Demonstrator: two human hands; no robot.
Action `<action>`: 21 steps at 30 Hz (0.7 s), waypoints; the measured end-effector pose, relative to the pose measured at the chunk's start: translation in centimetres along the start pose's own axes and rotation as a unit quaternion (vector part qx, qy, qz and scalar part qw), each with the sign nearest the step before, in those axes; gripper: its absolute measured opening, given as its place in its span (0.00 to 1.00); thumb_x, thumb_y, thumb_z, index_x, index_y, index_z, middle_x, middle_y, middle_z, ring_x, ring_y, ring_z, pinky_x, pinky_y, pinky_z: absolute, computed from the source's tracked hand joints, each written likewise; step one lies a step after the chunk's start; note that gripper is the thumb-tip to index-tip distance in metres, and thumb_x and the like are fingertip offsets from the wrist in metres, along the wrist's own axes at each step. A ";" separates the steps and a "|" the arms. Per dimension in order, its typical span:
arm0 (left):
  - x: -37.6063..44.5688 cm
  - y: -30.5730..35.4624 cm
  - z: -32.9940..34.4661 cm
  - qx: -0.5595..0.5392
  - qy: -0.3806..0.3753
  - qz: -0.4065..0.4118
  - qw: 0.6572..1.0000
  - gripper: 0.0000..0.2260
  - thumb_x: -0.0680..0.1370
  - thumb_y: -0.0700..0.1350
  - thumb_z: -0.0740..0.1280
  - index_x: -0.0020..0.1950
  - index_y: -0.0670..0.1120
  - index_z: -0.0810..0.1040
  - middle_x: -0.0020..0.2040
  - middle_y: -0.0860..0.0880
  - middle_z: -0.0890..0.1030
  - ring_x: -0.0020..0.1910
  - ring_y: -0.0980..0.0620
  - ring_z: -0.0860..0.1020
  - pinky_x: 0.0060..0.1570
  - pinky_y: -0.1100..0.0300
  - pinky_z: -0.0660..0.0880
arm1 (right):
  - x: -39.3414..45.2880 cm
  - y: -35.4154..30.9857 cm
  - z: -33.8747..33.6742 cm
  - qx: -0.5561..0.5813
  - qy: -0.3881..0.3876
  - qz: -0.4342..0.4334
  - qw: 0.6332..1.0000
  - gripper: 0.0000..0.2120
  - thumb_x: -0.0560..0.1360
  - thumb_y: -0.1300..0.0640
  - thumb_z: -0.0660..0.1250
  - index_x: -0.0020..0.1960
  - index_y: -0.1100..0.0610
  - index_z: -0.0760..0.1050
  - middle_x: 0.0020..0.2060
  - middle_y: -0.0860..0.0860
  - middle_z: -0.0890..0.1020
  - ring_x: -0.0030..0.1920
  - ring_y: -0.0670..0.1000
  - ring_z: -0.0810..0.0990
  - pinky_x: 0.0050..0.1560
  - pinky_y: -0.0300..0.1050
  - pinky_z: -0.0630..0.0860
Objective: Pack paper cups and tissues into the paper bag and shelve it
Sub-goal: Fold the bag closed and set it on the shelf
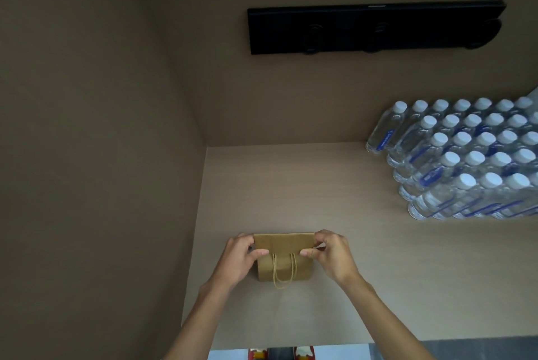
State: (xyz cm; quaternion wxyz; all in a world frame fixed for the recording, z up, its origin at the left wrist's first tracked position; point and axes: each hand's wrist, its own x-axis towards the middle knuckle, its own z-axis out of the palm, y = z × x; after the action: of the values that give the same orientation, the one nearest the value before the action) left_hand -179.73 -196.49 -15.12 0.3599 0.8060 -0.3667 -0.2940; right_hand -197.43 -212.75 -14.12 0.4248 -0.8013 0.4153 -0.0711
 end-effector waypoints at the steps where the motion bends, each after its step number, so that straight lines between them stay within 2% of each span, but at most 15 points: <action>1: 0.1 0.0 0.0 0.013 0.003 0.004 1.000 0.05 0.71 0.43 0.76 0.43 0.43 0.84 0.38 0.50 0.81 0.40 0.48 0.80 0.45 0.63 0.76 | -0.1 0.2 0.1 -0.004 0.004 0.000 1.000 0.19 0.63 0.56 0.82 0.33 0.66 0.74 0.32 0.57 0.78 0.33 0.56 0.75 0.36 0.47 0.72; 2: 0.3 -0.1 0.1 0.022 0.004 0.006 1.000 0.05 0.72 0.43 0.76 0.43 0.43 0.84 0.38 0.51 0.80 0.40 0.49 0.79 0.43 0.65 0.74 | -0.2 0.3 0.3 -0.005 0.007 0.000 1.000 0.19 0.63 0.55 0.82 0.32 0.65 0.74 0.31 0.57 0.78 0.33 0.56 0.74 0.35 0.46 0.71; 5: 0.5 -0.1 0.1 0.049 -0.005 -0.007 0.999 0.07 0.73 0.46 0.74 0.47 0.43 0.84 0.43 0.45 0.82 0.43 0.46 0.79 0.46 0.54 0.76 | -0.2 0.5 0.6 0.009 0.010 0.010 1.000 0.20 0.63 0.56 0.82 0.29 0.61 0.71 0.29 0.51 0.73 0.31 0.51 0.69 0.31 0.39 0.65; 7: 0.5 -0.2 0.1 0.050 0.000 -0.020 0.999 0.07 0.72 0.46 0.74 0.47 0.44 0.84 0.43 0.45 0.82 0.42 0.45 0.79 0.45 0.53 0.76 | -0.2 0.4 0.7 0.013 0.008 0.015 1.000 0.23 0.63 0.57 0.82 0.26 0.55 0.67 0.28 0.49 0.70 0.30 0.49 0.66 0.30 0.35 0.63; 9: 0.4 -0.3 0.2 0.037 0.009 -0.043 0.998 0.06 0.71 0.45 0.75 0.45 0.44 0.85 0.40 0.45 0.84 0.39 0.48 0.79 0.44 0.53 0.76 | -0.1 0.1 0.7 0.011 0.005 0.014 1.000 0.26 0.64 0.57 0.81 0.25 0.50 0.62 0.27 0.46 0.67 0.29 0.47 0.64 0.30 0.35 0.64; 12: 0.3 0.0 0.3 -0.026 0.009 -0.076 0.997 0.02 0.70 0.40 0.77 0.40 0.44 0.85 0.36 0.50 0.86 0.36 0.56 0.79 0.41 0.58 0.77 | 0.1 -0.1 0.7 0.012 0.001 0.009 1.000 0.28 0.64 0.58 0.81 0.25 0.49 0.61 0.26 0.44 0.65 0.27 0.45 0.62 0.30 0.35 0.64; 14: 0.4 0.1 0.3 -0.049 0.015 -0.091 0.995 0.07 0.68 0.38 0.78 0.34 0.48 0.84 0.33 0.57 0.85 0.35 0.61 0.79 0.37 0.64 0.76 | 0.1 -0.2 0.8 0.013 0.000 0.009 1.000 0.28 0.64 0.59 0.81 0.25 0.49 0.61 0.25 0.44 0.65 0.27 0.44 0.63 0.29 0.34 0.64; 17: 0.4 0.1 0.2 -0.053 0.022 -0.102 0.993 0.05 0.67 0.38 0.79 0.34 0.44 0.84 0.35 0.52 0.87 0.35 0.61 0.79 0.38 0.59 0.76 | 0.0 0.0 0.8 0.008 0.002 0.008 1.000 0.27 0.64 0.58 0.81 0.25 0.49 0.62 0.25 0.44 0.66 0.28 0.46 0.64 0.30 0.33 0.64; 20: 0.4 0.1 0.2 -0.050 0.021 -0.110 0.992 0.08 0.66 0.37 0.79 0.32 0.48 0.84 0.33 0.58 0.85 0.35 0.67 0.80 0.39 0.62 0.75 | 0.1 0.0 0.9 0.002 0.005 0.004 1.000 0.27 0.64 0.57 0.81 0.26 0.49 0.61 0.26 0.46 0.67 0.30 0.50 0.66 0.31 0.34 0.64; 21: 0.4 0.0 0.3 -0.050 0.018 -0.121 0.991 0.05 0.67 0.38 0.79 0.36 0.46 0.85 0.36 0.56 0.86 0.37 0.64 0.82 0.42 0.60 0.78 | 0.1 0.1 0.9 -0.001 0.005 0.003 1.000 0.27 0.65 0.57 0.81 0.26 0.49 0.61 0.27 0.47 0.68 0.31 0.50 0.66 0.31 0.34 0.64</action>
State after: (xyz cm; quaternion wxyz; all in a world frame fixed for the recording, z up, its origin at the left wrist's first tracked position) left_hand -179.71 -196.96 -15.36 0.3684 0.8305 -0.2450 -0.3385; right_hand -196.99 -212.28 -14.78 0.4224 -0.8003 0.4192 -0.0734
